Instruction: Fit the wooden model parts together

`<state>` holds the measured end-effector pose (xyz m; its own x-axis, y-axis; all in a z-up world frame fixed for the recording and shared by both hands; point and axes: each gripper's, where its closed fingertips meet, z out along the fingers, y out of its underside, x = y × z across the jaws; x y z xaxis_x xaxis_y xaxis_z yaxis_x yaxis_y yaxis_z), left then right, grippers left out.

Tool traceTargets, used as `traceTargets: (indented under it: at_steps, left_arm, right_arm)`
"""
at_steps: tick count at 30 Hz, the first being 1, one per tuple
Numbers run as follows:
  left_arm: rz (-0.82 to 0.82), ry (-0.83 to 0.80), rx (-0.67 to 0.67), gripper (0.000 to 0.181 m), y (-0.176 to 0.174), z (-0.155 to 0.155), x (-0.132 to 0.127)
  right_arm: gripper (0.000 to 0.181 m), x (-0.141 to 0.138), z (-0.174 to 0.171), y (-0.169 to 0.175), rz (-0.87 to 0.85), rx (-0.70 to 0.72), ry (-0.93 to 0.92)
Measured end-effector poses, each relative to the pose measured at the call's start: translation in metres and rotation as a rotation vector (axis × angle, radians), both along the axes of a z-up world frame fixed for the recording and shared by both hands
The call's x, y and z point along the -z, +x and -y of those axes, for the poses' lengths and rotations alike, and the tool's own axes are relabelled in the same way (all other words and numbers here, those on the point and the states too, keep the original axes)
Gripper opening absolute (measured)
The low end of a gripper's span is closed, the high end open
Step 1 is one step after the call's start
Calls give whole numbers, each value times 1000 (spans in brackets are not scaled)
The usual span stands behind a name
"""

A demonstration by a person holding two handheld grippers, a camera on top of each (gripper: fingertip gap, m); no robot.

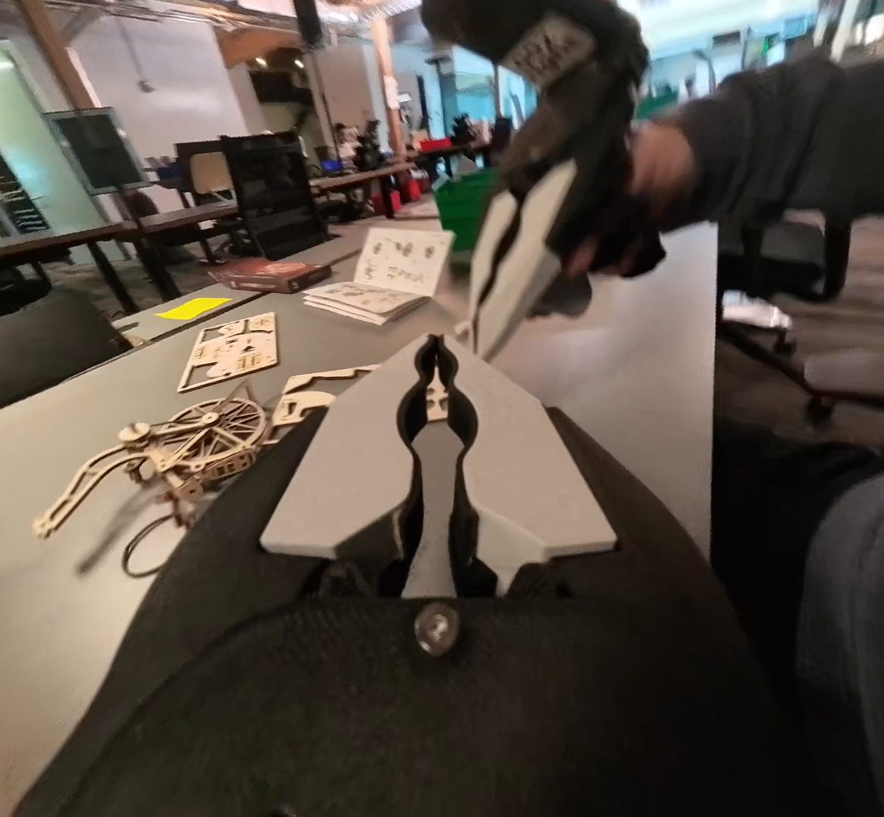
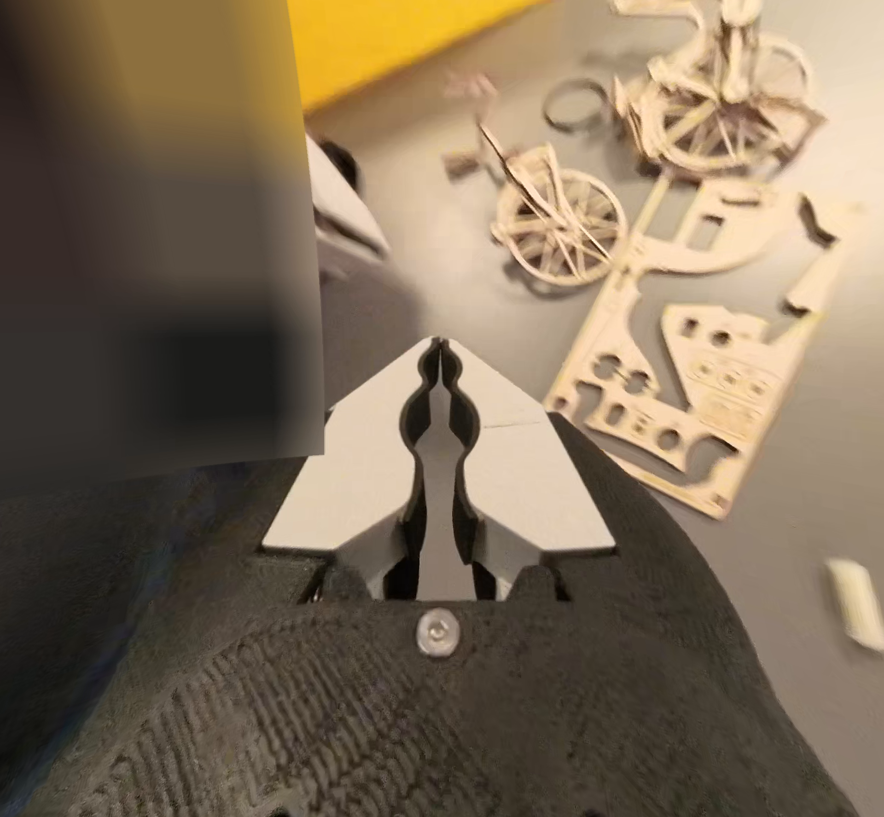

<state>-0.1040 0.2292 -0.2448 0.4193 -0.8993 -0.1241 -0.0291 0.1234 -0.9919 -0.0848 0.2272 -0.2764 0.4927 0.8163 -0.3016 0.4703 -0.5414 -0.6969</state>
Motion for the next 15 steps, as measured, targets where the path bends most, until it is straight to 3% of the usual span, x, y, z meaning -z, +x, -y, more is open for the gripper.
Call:
traceTargets:
  at_steps: [2,6,15]
  left_arm:
    - [135,-80,-54,0,-17,-14,-10]
    - [330,-211,-45,0,-40,-25,-21]
    - [347,-234,-23,0,-41,-25,-21]
  right_arm:
    - [0,26,-3,15,187,-9,12]
    - [0,54,-1,22,353,-50,38]
    - [0,61,-3,31,448,-37,40]
